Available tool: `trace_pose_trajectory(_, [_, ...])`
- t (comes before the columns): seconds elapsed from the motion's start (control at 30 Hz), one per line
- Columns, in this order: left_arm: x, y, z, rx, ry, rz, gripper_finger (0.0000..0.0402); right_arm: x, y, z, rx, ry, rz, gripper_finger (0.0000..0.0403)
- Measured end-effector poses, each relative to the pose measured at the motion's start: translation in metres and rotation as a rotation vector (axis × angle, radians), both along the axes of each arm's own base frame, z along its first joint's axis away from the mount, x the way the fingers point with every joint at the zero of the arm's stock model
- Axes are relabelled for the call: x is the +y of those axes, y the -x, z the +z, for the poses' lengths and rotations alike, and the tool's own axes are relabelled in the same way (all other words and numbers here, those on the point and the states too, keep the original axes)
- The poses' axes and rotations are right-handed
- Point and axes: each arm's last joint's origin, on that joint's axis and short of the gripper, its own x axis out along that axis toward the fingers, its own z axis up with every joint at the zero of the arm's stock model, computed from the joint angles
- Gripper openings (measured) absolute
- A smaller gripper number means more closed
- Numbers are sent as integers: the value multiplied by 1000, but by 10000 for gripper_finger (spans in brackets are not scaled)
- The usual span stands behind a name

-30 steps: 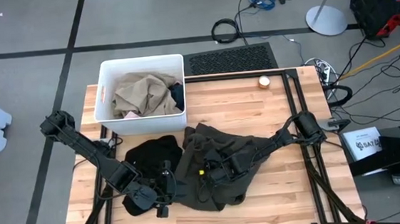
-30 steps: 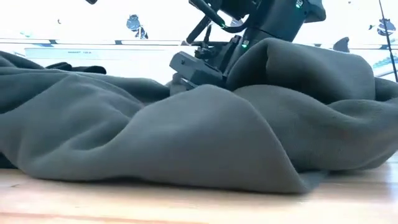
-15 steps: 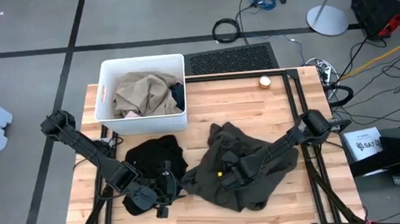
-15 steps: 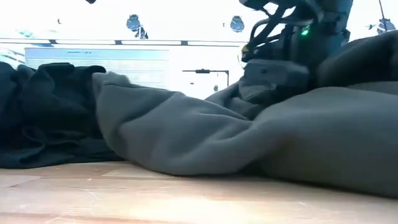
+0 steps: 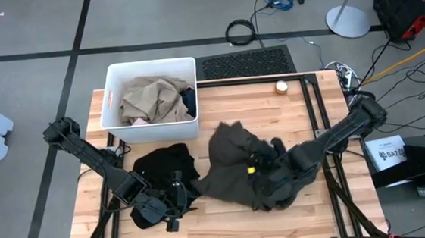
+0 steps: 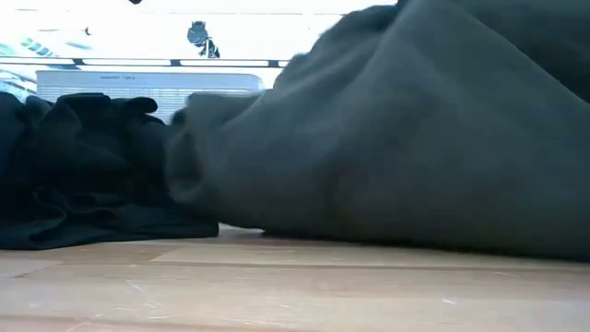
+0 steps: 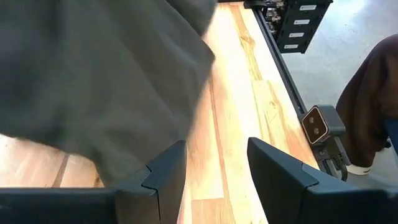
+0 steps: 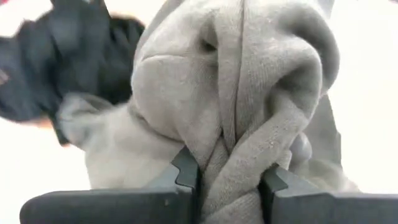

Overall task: Sort clothes
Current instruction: Put the dark gray jacket into the white laundry bin

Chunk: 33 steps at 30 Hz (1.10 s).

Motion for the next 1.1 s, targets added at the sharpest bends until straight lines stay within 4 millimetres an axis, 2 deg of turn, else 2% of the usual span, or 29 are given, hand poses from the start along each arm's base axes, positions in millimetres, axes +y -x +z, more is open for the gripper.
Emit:
trace_pose_trajectory(0.2, [0,0,0,5,24,15,180,-16,10,52,-257,181,12,63])
trace_pose_trajectory(0.43, [-4,-3,-8,28,25,24,180,-41,-5,111,-532,336,159,63])
trace_pose_trajectory(0.63, [-11,-11,-21,33,22,24,180,-83,-10,157,-868,498,269,62])
trace_pose_trajectory(0.87, [-24,-24,-45,54,32,0,180,-138,5,213,-1224,680,301,62])
trace_pose_trajectory(1.0, [-32,-34,-64,52,29,-1,180,-161,16,248,-1340,790,313,62])
trace_pose_trajectory(1.1, [-34,-41,-79,64,16,11,180,-174,15,270,-1383,855,307,62])
